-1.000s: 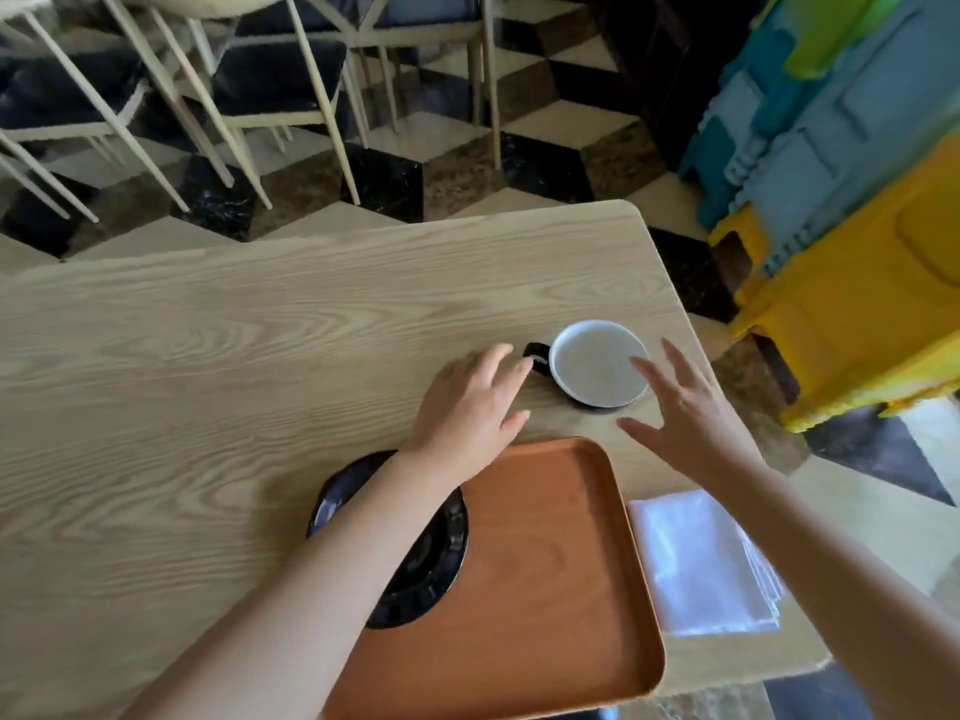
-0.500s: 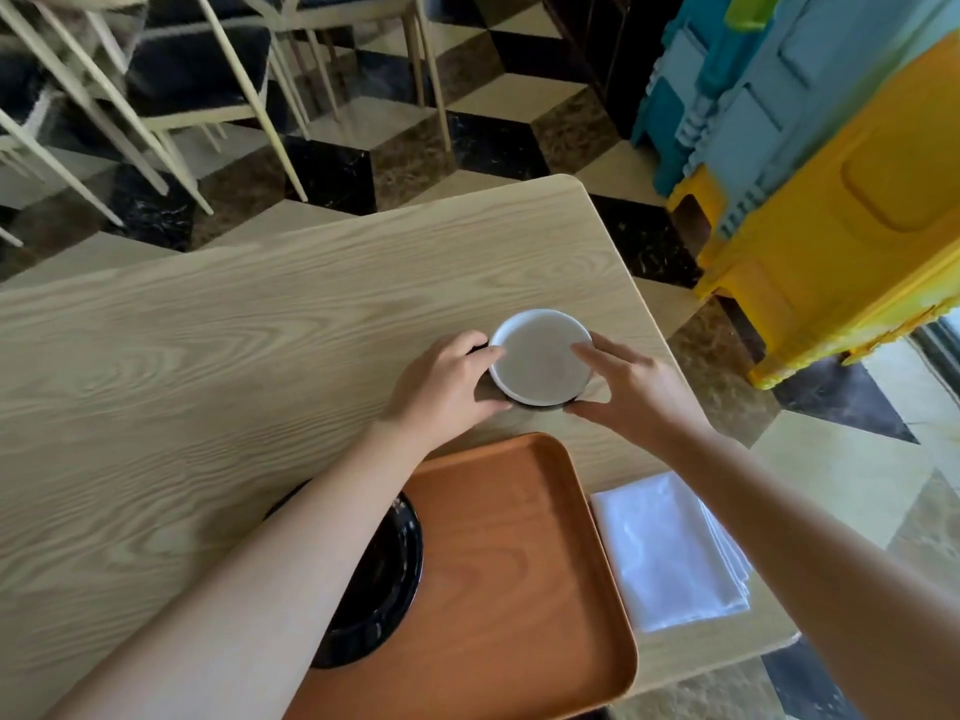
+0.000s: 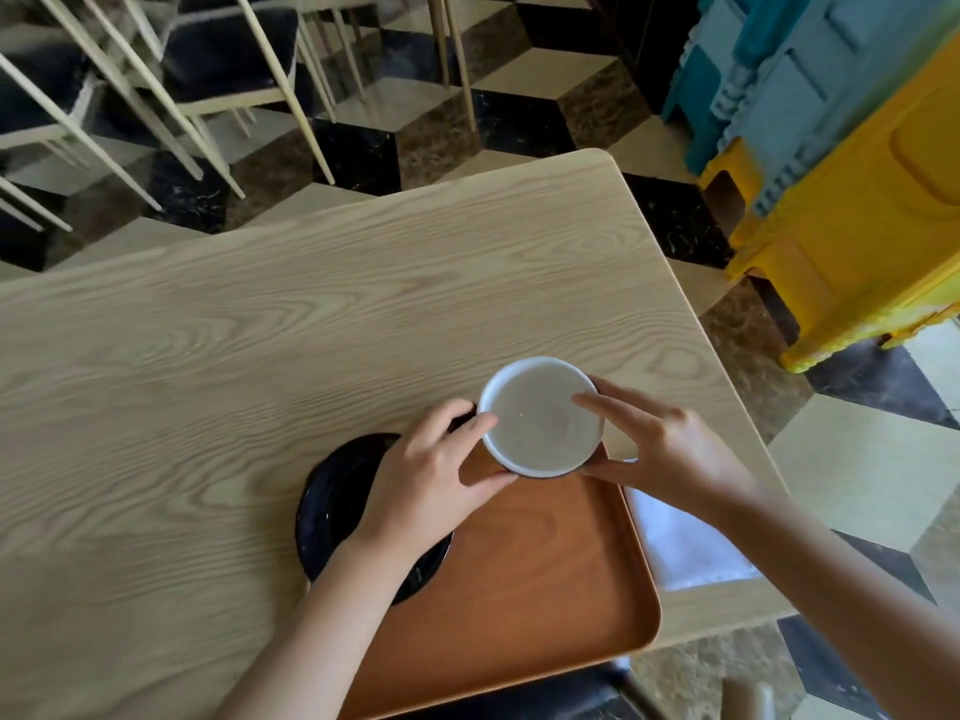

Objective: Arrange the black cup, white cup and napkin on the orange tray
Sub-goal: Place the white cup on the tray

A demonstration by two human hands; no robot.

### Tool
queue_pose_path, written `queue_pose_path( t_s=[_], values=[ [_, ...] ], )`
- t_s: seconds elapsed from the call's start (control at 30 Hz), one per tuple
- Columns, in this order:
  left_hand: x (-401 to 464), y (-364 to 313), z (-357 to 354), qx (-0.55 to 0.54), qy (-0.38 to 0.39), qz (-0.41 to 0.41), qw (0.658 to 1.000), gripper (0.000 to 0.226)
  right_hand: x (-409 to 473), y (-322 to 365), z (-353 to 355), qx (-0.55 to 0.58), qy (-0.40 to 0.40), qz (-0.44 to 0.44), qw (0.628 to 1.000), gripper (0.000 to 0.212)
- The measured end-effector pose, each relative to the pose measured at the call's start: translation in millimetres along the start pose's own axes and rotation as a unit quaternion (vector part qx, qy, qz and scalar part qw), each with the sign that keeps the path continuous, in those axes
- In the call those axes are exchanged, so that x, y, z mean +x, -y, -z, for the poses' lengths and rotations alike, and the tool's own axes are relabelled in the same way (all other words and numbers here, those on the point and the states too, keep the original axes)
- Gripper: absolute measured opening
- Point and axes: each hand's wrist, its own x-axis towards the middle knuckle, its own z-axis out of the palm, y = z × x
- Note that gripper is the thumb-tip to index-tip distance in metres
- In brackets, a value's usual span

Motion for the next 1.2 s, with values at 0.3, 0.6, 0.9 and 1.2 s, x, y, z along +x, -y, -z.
queue_pose_path(
  t_s=[0.3,0.6,0.9,1.2],
  values=[
    [-32,-16,-16,-0.015,0.021,0.038,0.999,0.041,-20,-10,-6,0.008,0.063,0.013,0.998,0.062],
    [-27,-19,-22,0.024,-0.003,0.049,0.998,0.043,-7,-14,-1,-0.025,0.074,0.028,0.997,0.067],
    [-28,-21,-21,0.044,0.002,0.046,0.998,0.043,-10,-10,-2,-0.039,0.062,0.024,0.997,0.065],
    [-50,-60,-13,0.058,-0.027,0.038,0.997,0.048,-51,16,5,-0.064,0.009,-0.073,0.995,0.041]
  ],
)
